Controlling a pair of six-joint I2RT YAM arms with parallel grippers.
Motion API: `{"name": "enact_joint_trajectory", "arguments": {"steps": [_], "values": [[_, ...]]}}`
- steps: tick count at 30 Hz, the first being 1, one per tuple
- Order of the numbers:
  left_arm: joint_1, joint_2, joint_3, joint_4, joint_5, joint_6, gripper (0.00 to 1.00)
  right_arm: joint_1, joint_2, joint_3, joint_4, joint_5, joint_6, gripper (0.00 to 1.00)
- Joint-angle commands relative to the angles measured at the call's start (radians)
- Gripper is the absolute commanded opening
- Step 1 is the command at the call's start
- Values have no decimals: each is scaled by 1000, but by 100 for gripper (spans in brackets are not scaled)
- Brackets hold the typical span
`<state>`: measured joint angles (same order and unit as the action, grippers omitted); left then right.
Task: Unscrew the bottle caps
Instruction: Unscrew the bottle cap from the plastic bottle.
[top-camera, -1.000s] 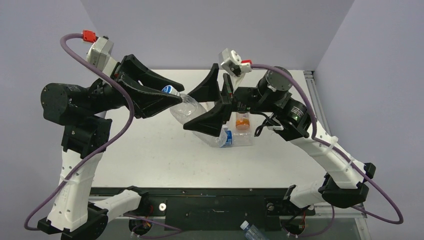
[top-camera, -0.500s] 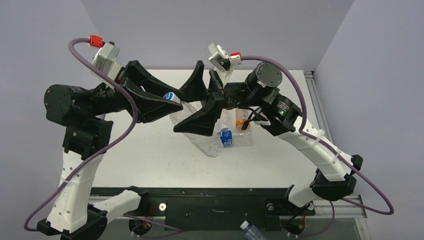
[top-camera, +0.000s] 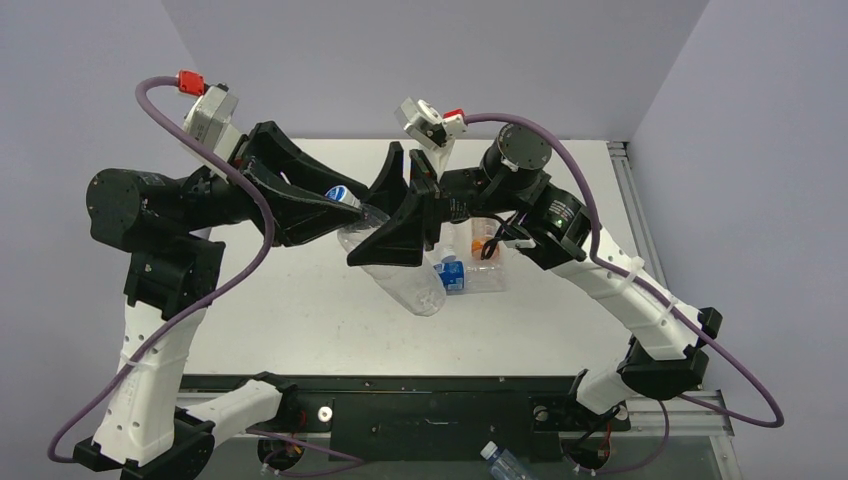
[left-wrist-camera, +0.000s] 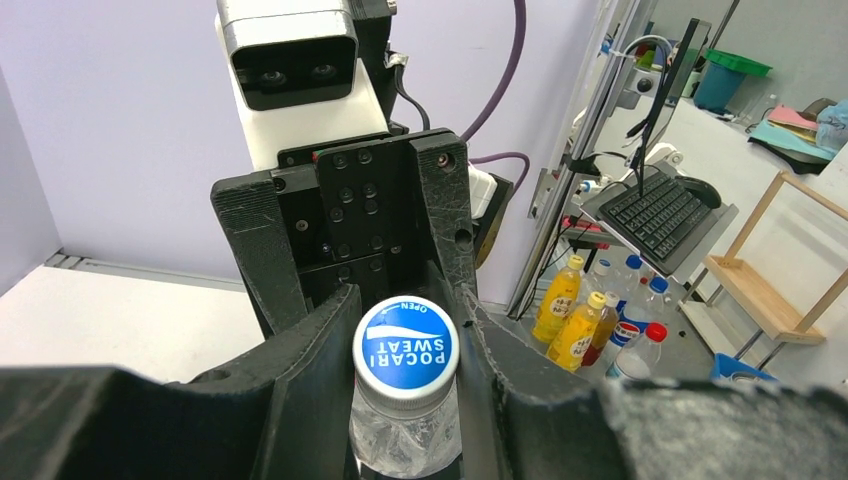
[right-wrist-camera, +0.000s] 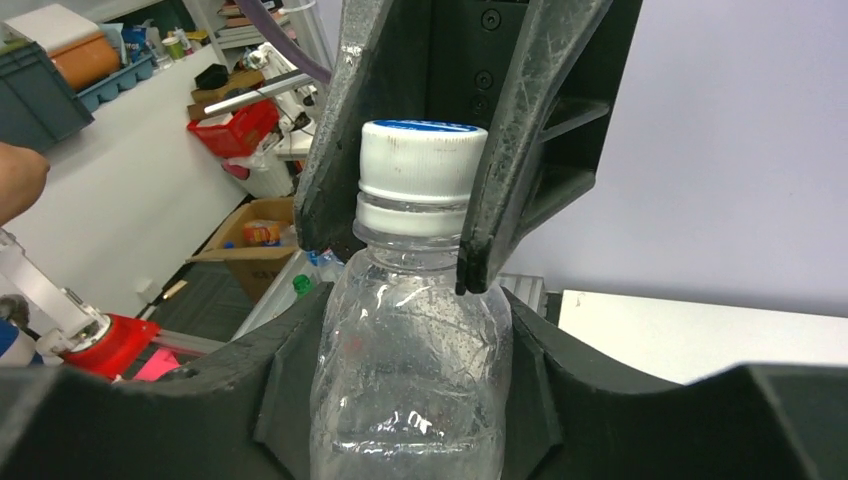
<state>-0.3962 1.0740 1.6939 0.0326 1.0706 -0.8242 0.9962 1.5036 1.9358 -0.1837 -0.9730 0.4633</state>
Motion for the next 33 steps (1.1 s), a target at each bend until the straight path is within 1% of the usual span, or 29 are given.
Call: {"name": "enact_joint_trajectory", "arguments": {"steps": [1, 2, 7, 13, 14, 17, 21, 25, 26, 27, 28, 29, 30, 31, 32, 33], "values": [[-1, 6, 31, 9, -26, 22, 0, 5, 8, 24, 41, -26, 11, 2], [-1, 6, 32, 7, -29, 24, 0, 5, 7, 21, 37, -11, 3, 0], [2, 12, 40, -14, -57, 39, 0, 5, 2, 31, -68, 82, -97, 0], [4, 14, 46, -31, -107, 63, 0, 5, -1, 25, -104, 153, -136, 0], [4, 11, 46, -62, -117, 76, 0, 5, -2, 24, -106, 165, -139, 0], [10, 3, 44, -88, -186, 97, 0, 10, 1, 23, -123, 253, -161, 0], [14, 0, 45, -106, -241, 113, 0, 37, 11, 34, -164, 379, -199, 0], [14, -2, 46, -149, -304, 151, 0, 85, 27, 69, -217, 563, -251, 0], [14, -3, 48, -171, -317, 172, 0, 105, 35, 86, -234, 641, -268, 0], [14, -3, 51, -199, -347, 186, 0, 115, 41, 97, -247, 681, -276, 0], [14, -3, 55, -214, -363, 213, 0, 139, 57, 127, -275, 768, -293, 0], [14, -4, 58, -246, -399, 229, 0, 151, 73, 143, -303, 819, -300, 0], [13, -4, 63, -261, -417, 258, 0, 182, 84, 181, -320, 916, -323, 0], [13, -3, 67, -300, -458, 291, 0, 197, 105, 216, -350, 972, -336, 0], [12, -2, 78, -322, -483, 308, 0, 233, 115, 233, -365, 1090, -369, 0], [11, 6, 87, -371, -530, 336, 0, 249, 137, 268, -392, 1141, -386, 0]]}}
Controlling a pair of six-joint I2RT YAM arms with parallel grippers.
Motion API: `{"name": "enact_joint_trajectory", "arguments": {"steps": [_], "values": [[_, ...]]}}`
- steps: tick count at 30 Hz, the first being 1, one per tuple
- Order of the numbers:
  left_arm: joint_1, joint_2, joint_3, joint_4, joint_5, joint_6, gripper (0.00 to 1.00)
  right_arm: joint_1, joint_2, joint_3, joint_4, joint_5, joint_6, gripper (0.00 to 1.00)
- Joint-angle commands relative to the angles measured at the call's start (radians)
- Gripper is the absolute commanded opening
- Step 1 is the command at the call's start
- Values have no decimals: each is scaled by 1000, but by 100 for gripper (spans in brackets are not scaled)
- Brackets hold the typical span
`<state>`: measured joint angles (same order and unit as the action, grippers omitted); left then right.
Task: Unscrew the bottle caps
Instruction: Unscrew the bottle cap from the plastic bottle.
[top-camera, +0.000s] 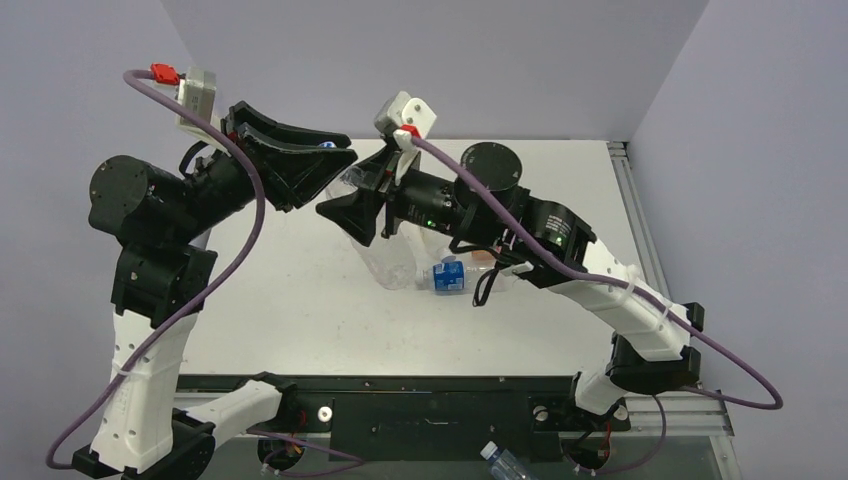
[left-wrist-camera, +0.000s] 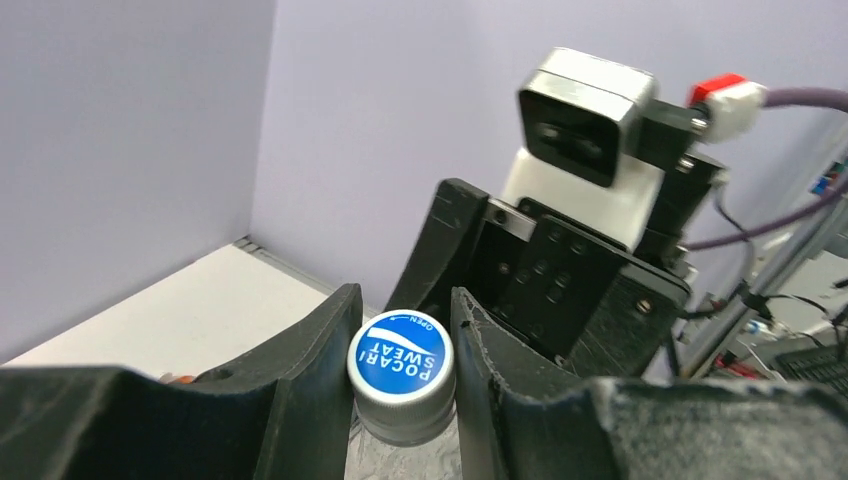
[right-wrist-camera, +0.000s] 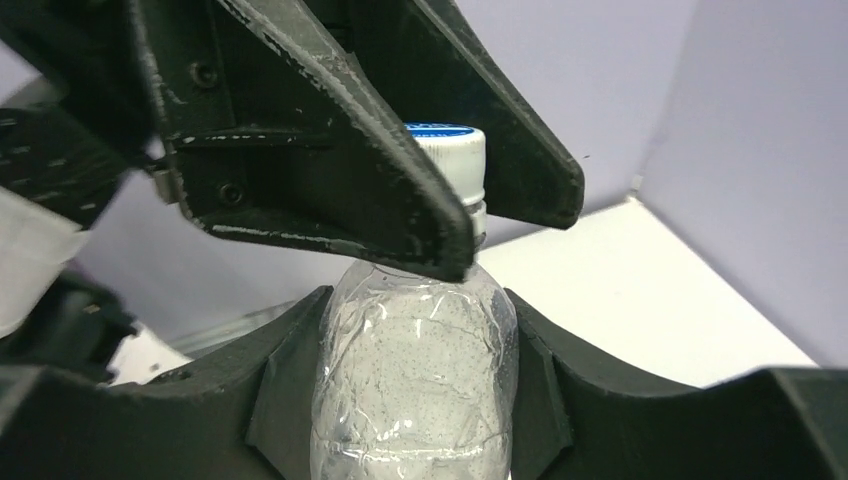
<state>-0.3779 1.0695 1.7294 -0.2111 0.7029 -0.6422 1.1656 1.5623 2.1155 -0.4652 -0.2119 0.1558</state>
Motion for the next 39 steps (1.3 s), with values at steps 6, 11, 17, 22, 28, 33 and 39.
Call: {"name": "enact_joint_trajectory", "arguments": {"steps": [6, 11, 17, 22, 28, 33, 39], "values": [[-5, 3, 75, -163, -169, 146, 17, 87, 73, 70, -106, 323, -76, 0], [-1, -71, -35, 92, 5, -35, 98, -47, -80, -184, 180, -159, 86, 0], [4, -59, -55, 229, 169, -188, 97, -96, -76, -205, 347, -575, 260, 0], [5, -45, -53, 288, 261, -253, 100, -120, -91, -246, 472, -659, 350, 0], [10, -33, -25, 277, 263, -253, 84, -130, -107, -254, 480, -726, 348, 0], [13, -25, -13, 286, 267, -274, 72, -150, -118, -259, 479, -696, 343, 0], [13, -21, -2, 296, 271, -290, 23, -190, -113, -278, 500, -674, 365, 0]]}}
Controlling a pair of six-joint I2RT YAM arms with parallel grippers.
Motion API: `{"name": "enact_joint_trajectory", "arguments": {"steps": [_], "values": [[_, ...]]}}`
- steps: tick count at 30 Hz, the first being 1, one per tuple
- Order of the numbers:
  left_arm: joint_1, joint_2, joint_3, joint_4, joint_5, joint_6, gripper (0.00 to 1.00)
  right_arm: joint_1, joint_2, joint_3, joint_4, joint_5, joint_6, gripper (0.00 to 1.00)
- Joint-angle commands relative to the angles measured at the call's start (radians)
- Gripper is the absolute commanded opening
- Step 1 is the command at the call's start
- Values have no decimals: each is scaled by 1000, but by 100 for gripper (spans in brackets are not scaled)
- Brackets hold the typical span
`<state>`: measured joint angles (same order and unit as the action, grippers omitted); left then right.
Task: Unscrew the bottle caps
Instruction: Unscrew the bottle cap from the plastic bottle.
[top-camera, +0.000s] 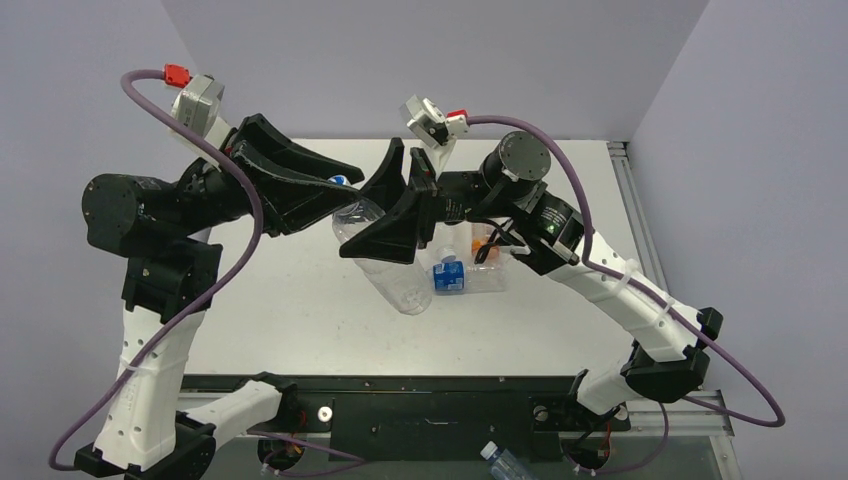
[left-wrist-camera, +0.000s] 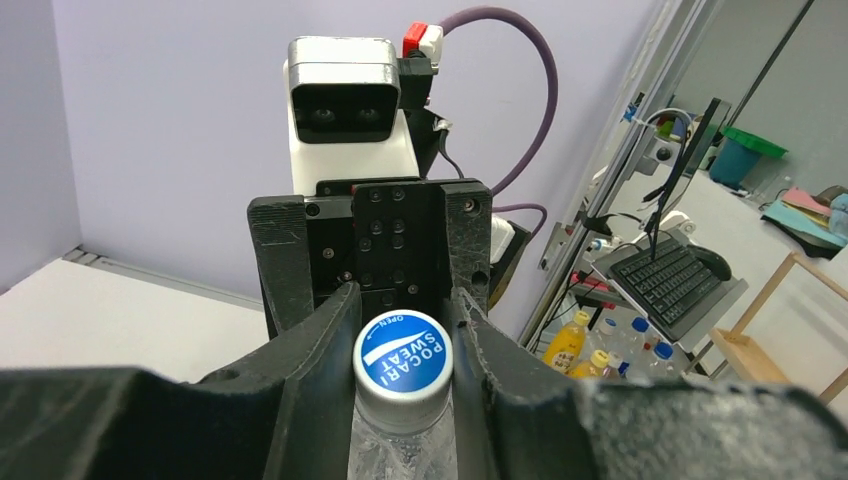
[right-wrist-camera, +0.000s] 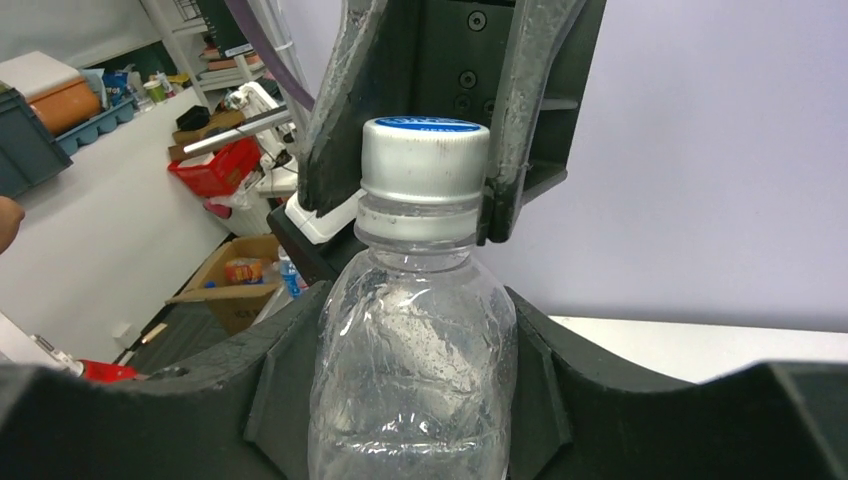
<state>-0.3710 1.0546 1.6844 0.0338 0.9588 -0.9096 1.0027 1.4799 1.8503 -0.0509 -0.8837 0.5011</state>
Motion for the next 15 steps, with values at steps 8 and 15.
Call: {"name": "enact_joint_trajectory", "arguments": {"steps": [8, 15], "values": [[6, 2, 57, 67, 31, -57, 43, -73, -19, -58, 268, -20, 122, 0], [6, 2, 58, 78, 54, -84, 70, -82, 15, -52, 374, -85, 229, 0]]}}
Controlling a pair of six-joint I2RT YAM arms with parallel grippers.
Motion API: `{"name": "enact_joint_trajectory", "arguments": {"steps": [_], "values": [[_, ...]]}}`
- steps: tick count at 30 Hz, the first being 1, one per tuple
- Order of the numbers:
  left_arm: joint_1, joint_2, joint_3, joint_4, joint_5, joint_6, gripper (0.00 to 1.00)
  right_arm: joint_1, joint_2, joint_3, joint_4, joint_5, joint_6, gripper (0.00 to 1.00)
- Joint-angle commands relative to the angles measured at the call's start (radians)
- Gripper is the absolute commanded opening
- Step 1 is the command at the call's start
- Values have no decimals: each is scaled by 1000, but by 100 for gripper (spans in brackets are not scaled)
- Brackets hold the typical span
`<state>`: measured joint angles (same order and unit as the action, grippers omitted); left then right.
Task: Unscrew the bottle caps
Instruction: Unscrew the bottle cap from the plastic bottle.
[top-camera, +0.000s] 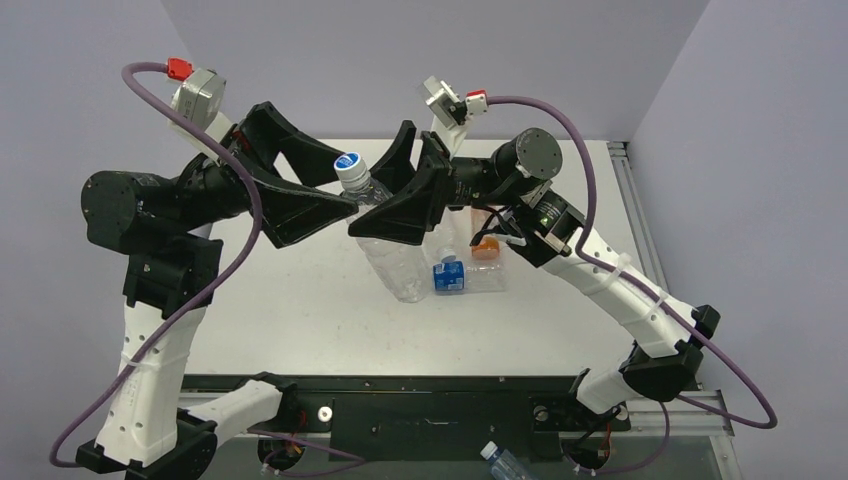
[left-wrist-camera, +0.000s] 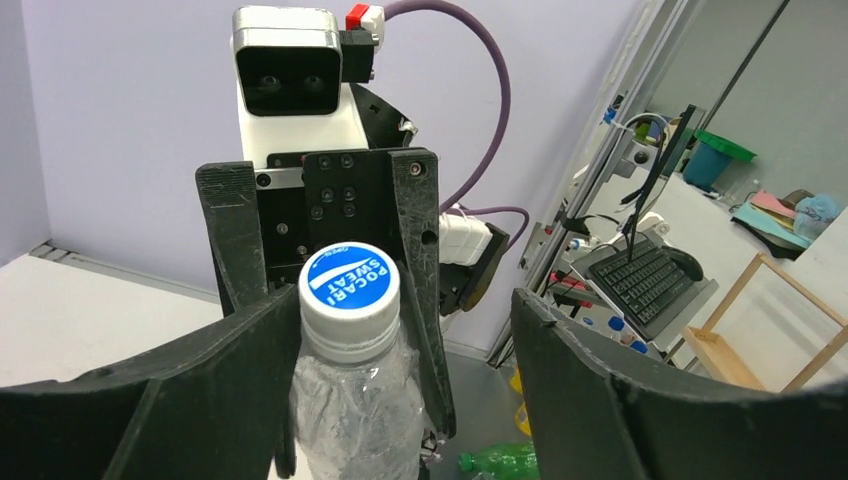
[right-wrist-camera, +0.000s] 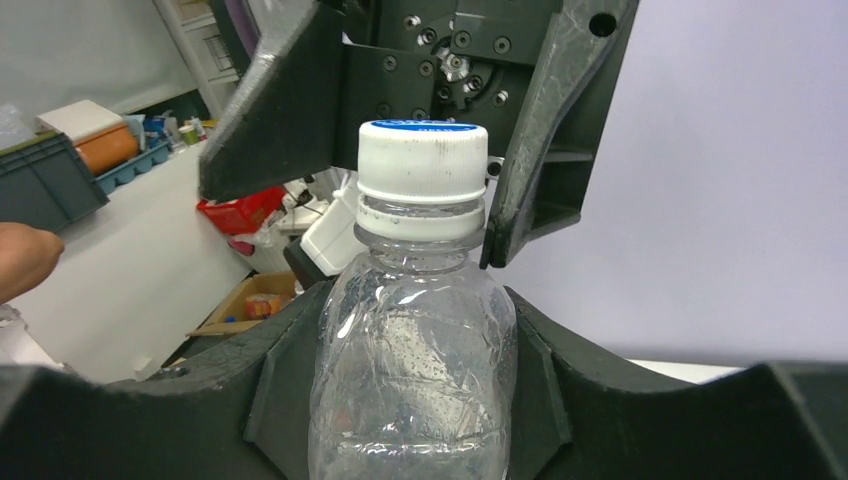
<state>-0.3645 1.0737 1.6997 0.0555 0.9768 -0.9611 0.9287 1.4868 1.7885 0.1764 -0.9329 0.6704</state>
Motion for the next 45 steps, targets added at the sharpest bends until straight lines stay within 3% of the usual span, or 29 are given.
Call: {"name": "enact_joint_trajectory", "arguments": {"steps": [1, 4, 6, 8, 13, 14, 16, 20, 25, 28, 33, 37, 41, 45], "values": [[-1, -16, 44, 62, 37, -32, 67, -9, 12, 11, 147, -44, 62, 0], [-1, -15, 45, 78, 36, -32, 44, -8, 22, 19, 132, -60, 59, 0], [-1, -11, 52, 84, 36, -34, 39, -7, 36, 24, 119, -79, 60, 0], [-1, -10, 57, 84, 29, -39, 42, -7, 39, 21, 107, -95, 56, 0], [-1, -10, 68, 60, -3, -50, 74, -6, 41, 45, -10, -94, -36, 0], [-1, -10, 68, 54, -5, -49, 76, -4, 42, 53, -27, -89, -49, 0], [-1, -10, 63, 54, -4, -45, 77, -5, 44, 64, -33, -83, -53, 0], [-1, -16, 45, 53, 11, -37, 68, -7, 52, 86, -22, -74, -50, 0], [-1, -24, 24, 61, 27, -39, 67, -8, 68, 91, 77, -101, 22, 0], [-1, -21, 26, 70, 32, -39, 55, -10, 75, 83, 134, -109, 59, 0], [-1, -23, 16, 75, 41, -29, 18, -17, 106, 96, 230, -117, 135, 0], [-1, -15, 5, 63, 56, -20, 0, -30, 147, 155, 299, -135, 220, 0], [-1, -10, -13, 69, 75, -26, 0, -34, 166, 188, 331, -145, 264, 0], [2, -8, -26, 61, 45, -4, 0, -36, 167, 231, 124, -108, 117, 0]]}}
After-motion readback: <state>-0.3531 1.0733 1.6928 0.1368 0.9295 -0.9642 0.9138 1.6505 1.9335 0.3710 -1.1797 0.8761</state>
